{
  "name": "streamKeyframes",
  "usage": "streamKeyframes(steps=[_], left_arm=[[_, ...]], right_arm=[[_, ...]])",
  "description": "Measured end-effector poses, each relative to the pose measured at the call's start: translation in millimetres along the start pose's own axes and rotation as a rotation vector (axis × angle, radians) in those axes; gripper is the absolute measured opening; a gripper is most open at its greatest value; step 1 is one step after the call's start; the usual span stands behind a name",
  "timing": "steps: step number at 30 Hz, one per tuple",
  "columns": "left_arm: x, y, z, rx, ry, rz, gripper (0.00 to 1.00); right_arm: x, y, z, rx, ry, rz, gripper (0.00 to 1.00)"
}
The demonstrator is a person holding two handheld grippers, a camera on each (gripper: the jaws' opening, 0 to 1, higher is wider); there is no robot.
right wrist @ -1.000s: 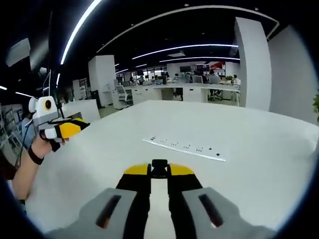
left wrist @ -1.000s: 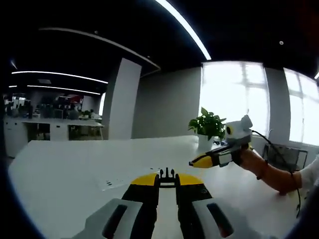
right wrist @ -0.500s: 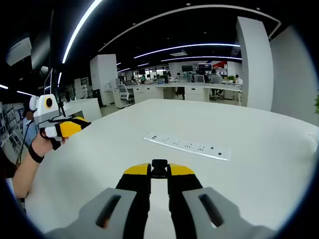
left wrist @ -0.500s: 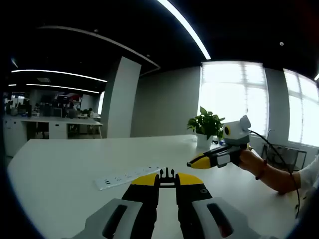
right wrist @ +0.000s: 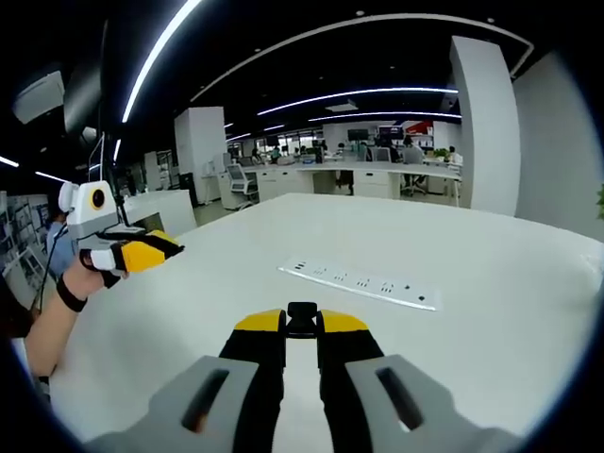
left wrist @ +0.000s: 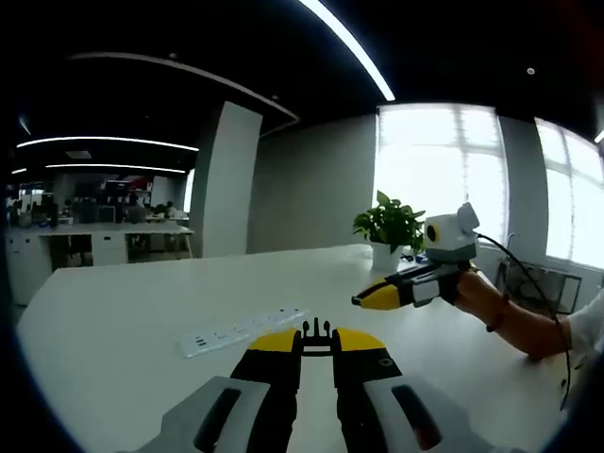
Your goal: Snap the two parts of the plastic buckle together until the buckle closes and remains connected.
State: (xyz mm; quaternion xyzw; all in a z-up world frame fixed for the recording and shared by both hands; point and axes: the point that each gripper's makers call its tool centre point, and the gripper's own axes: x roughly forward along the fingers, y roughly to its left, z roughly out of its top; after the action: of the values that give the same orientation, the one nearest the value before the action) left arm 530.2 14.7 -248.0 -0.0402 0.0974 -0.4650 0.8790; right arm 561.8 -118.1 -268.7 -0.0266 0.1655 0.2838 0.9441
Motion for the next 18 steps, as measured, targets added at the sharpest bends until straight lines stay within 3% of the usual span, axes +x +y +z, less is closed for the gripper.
streamKeyframes(steps=[11, 18], left_arm=[[-13.1, -20.4, 6.9, 0.025, -0.006, -0.012, 0.11], [-26.0, -36.8, -2.3, 0.040, 0.009, -0.013, 0.11]], right_arm=[[-18.2, 2.6, -2.0, 0.020, -0.016, 0.005, 0.11], [-25.8, 9.0, -7.1, 0.018, -0.008, 0.007, 0.11]])
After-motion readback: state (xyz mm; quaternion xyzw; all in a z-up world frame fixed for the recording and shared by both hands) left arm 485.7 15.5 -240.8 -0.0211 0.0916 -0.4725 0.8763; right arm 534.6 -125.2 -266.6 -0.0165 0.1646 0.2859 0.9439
